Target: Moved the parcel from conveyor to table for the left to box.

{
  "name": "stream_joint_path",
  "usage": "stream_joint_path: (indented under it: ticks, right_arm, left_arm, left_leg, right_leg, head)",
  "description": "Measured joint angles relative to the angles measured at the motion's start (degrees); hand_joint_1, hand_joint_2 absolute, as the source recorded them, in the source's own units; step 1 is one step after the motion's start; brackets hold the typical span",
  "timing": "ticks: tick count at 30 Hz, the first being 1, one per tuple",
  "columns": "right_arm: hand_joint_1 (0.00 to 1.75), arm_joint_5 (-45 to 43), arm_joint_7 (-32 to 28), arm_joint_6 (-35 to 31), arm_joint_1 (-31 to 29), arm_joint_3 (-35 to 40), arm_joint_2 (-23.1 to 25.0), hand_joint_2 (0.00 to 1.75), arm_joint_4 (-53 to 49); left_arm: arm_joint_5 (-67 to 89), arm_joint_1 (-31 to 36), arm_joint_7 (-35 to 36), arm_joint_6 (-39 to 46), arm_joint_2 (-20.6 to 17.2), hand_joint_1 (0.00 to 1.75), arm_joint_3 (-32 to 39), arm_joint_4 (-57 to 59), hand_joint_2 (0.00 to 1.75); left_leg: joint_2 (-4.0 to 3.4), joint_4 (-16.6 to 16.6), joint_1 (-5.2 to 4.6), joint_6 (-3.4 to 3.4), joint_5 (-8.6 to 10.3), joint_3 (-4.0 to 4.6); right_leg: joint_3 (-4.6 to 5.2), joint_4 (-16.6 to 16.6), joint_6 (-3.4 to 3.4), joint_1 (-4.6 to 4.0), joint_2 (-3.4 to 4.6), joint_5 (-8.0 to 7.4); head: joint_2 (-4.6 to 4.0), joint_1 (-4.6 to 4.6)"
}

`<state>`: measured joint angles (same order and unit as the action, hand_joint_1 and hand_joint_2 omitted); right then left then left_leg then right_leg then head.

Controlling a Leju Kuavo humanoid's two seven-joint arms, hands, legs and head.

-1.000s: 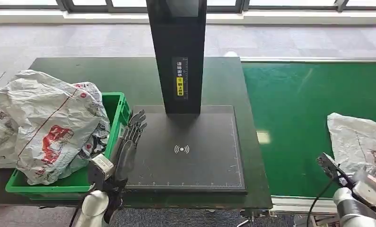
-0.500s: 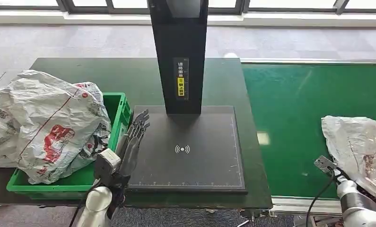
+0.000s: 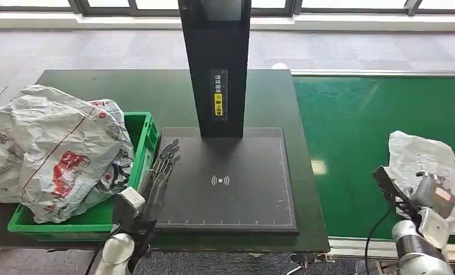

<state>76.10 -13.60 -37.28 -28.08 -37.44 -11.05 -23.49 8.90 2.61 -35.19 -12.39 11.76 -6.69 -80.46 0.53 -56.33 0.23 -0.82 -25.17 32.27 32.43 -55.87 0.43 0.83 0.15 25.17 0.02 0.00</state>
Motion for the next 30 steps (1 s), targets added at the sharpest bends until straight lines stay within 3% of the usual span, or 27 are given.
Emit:
stream_joint_path:
  ticks: [5,10,11,17,30]
  right_arm:
    - [1.75,-9.7,-8.7,-0.4,4.0,1.1,5.0,1.75,-8.9]
    - [1.75,-14.1,-10.4,0.9,8.2,5.2,9.1,1.75,-18.8]
    - [0.00,-14.6,-10.4,1.4,8.9,5.9,9.6,1.75,-20.5]
    - [0.00,-11.9,1.0,3.1,10.0,9.1,10.6,1.75,-24.2]
    - [0.00,-0.7,12.2,1.4,4.5,9.1,3.9,1.75,-13.2]
  left_arm:
    - [-0.5,-0.6,-0.2,0.3,0.0,0.00,0.0,-0.5,0.00]
    - [-0.5,-0.7,-0.4,0.6,0.0,0.00,0.1,-1.0,0.00]
    - [-0.5,-0.8,-0.5,0.7,0.0,0.00,0.2,-1.0,0.00]
    - [-0.5,-0.8,0.0,0.7,0.1,0.00,0.2,-1.8,0.00]
    - [-0.4,-0.7,0.6,0.8,0.2,0.00,0.6,-1.9,0.00]
  left_leg:
    - [0.06,0.0,0.01,0.00,0.00,0.04]
    - [0.05,0.0,0.00,0.00,0.00,0.06]
    - [0.06,0.0,0.00,0.00,0.00,0.08]
    - [0.05,0.0,-0.02,0.01,0.01,0.09]
    - [0.02,0.0,-0.06,0.02,0.02,0.10]
  right_leg:
    - [0.04,0.0,-0.01,-0.01,-0.06,0.02]
    - [0.08,0.0,-0.01,0.01,-0.05,0.03]
    - [0.08,0.0,-0.01,0.01,-0.06,0.03]
    - [0.12,0.0,0.00,0.03,-0.05,0.02]
    - [0.16,0.0,0.02,0.07,-0.01,-0.01]
  head:
    - [-0.02,0.00]
    - [-0.02,0.00]
    - [-0.02,0.00]
    - [-0.02,0.00]
    - [0.00,0.00]
